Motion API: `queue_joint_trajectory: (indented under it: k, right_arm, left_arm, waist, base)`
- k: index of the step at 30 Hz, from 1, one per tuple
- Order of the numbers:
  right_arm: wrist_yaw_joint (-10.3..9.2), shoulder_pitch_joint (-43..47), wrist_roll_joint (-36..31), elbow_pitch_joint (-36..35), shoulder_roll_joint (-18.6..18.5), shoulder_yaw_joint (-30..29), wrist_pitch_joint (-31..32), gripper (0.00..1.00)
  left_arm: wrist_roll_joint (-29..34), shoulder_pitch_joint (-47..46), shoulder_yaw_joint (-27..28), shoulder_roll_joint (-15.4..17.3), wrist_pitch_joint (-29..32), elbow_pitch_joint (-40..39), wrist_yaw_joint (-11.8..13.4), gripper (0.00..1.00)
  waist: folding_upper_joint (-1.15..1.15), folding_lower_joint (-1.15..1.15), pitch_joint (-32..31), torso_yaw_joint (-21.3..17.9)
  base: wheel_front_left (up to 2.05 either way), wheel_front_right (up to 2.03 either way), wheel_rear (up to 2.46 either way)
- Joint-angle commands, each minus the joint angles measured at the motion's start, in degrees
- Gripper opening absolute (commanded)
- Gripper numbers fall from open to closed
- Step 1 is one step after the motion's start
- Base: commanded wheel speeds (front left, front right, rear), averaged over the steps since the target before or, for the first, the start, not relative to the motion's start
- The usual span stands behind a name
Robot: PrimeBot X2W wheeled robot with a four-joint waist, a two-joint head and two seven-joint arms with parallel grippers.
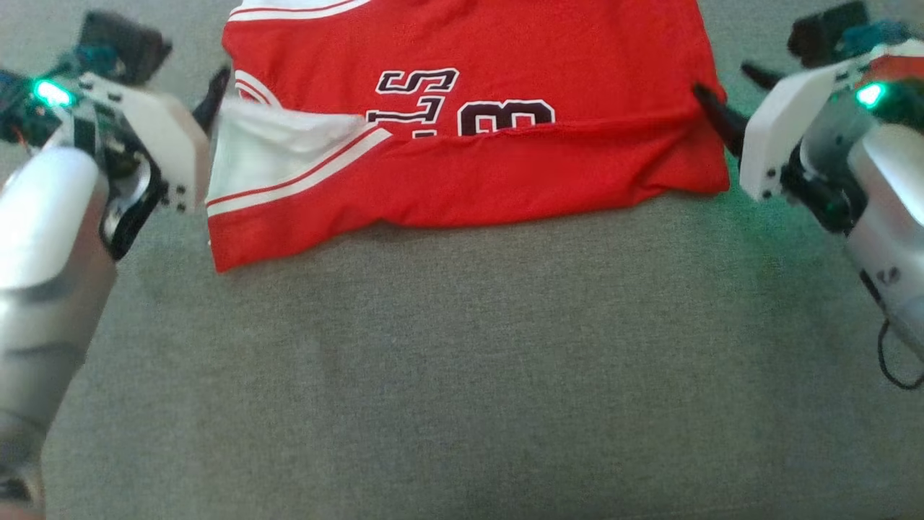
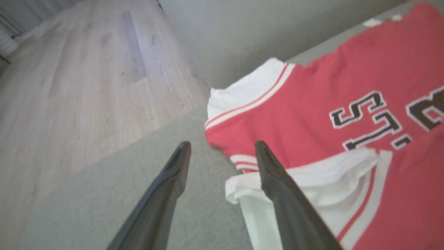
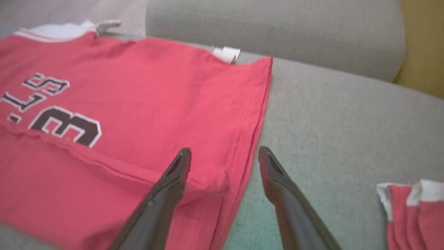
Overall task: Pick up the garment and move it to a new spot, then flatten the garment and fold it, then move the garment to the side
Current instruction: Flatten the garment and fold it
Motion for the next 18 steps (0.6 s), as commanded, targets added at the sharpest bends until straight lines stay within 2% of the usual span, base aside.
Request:
queue_joint_trajectory:
  k: [1, 6, 11, 15, 18]
  right_arm:
    - [-0.04, -1.40, -0.40, -0.52, 0.51, -0.61, -1.96, 1.00]
    - [-0.04, -1.82, -1.89, 2.51, 2.09, -2.52, -11.90, 1.00]
    - [-0.04, 0.19, -4.00, 5.48, 3.73, -6.64, -25.19, 1.00]
    - [-0.04, 3.12, -6.84, 6.11, 5.97, -13.37, -29.26, 1.00]
    - [-0.04, 7.63, -12.06, -0.91, 7.27, -24.05, -29.39, 1.00]
  left_arm:
    - [0.56, -4.02, 2.87, 1.32, -2.27, -0.61, 0.59, 1.00]
    - [-0.67, -5.12, 6.02, -2.22, -13.64, 1.99, 2.85, 1.00]
    - [-4.67, -2.40, 11.04, -6.03, -25.68, 1.46, 5.27, 1.00]
    - [-6.66, 2.48, 13.19, -8.00, -30.75, -1.45, 6.52, 1.00]
    - [-7.21, 7.31, 15.03, -9.07, -32.28, -5.56, 8.31, 1.00]
  waist:
    - [0.00, -0.01, -0.01, 0.14]
    - [0.00, -0.01, -1.34, 0.77]
    - [0.00, -0.01, -4.41, 1.54]
    - [0.00, -0.01, -7.07, 1.79]
    - [0.00, -0.01, -8.76, 1.71]
  base:
    - [0.00, 0.00, 0.00]
    - [0.00, 0.00, 0.00]
    - [0.00, 0.00, 0.00]
    - [0.00, 0.00, 0.00]
    - [0.00, 0.00, 0.00]
